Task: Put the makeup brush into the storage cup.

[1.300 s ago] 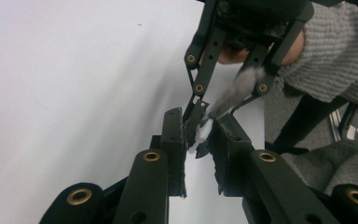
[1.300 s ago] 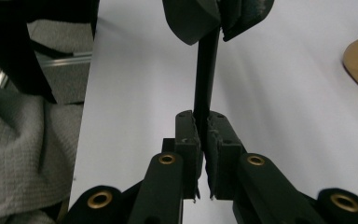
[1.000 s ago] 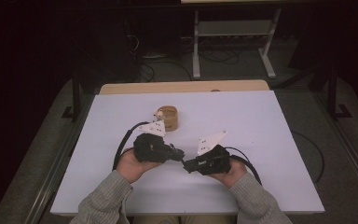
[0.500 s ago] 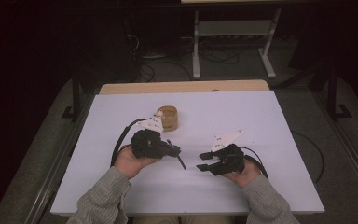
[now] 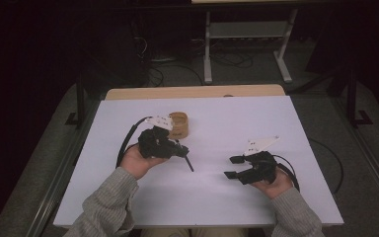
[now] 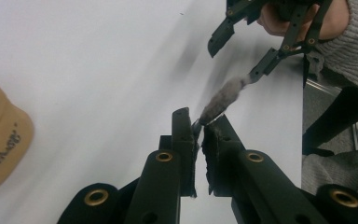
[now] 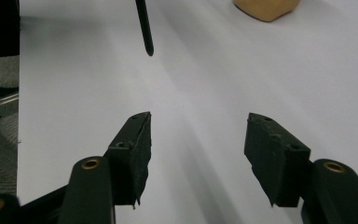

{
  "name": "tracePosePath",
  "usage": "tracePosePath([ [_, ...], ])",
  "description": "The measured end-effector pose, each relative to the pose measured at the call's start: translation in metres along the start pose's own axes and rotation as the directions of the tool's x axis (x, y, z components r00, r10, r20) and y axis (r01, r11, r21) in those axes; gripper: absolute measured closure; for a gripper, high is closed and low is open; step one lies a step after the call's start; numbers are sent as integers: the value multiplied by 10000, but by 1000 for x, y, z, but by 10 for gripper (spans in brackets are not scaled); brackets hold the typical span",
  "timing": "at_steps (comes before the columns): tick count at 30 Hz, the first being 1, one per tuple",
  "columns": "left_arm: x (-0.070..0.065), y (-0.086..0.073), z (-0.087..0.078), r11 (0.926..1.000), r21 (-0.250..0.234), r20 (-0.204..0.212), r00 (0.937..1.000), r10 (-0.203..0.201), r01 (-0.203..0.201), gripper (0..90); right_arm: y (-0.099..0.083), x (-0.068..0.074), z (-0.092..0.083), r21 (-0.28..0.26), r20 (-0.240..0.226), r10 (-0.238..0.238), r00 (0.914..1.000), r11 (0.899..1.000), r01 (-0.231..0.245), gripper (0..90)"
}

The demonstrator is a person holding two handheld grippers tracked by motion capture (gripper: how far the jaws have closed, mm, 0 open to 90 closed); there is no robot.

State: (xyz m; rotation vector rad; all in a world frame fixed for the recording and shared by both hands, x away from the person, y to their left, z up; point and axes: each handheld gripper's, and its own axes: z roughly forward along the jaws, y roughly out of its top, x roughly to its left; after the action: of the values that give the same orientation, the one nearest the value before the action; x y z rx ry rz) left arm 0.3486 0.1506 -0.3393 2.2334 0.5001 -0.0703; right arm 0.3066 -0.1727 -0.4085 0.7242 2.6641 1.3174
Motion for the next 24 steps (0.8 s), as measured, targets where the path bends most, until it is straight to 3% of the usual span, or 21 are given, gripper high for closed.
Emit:
tracePosePath([
  [9,15,13,-7,9996,-31,-268,9993,-269,269,831,-13,-8,-11,-184,362,409,9985,9990,-402,360],
  [24,38,33,-11,9973,212,-864,9939,-686,706,831,-17,-10,-13,-165,573,339,9978,9993,-330,335],
])
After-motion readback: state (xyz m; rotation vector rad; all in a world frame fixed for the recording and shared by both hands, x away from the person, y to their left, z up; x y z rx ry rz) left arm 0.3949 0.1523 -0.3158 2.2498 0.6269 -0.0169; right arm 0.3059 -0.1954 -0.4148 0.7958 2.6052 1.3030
